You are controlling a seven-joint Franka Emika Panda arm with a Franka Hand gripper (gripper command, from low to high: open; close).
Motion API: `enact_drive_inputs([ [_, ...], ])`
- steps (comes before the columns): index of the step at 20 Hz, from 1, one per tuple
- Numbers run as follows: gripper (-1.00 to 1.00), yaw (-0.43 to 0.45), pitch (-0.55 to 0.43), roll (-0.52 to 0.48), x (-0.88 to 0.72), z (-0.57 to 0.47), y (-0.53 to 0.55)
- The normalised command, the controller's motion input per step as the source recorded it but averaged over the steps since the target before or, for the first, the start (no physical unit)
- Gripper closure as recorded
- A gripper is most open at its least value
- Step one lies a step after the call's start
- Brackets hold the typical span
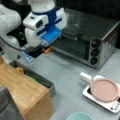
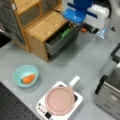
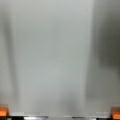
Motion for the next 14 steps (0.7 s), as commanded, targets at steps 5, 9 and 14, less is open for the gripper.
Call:
enact_drive_inputs([
  [5,-1.0,0.111,0.054,-0.008,0.39,-0.04,-0.23],
  [9,-1.0,0.114,0.101,-0.049,0.58,-0.07,-0.26],
  [14,-1.0,0.109,0.14,-0.065,0.7,-0.06,-0.16],
])
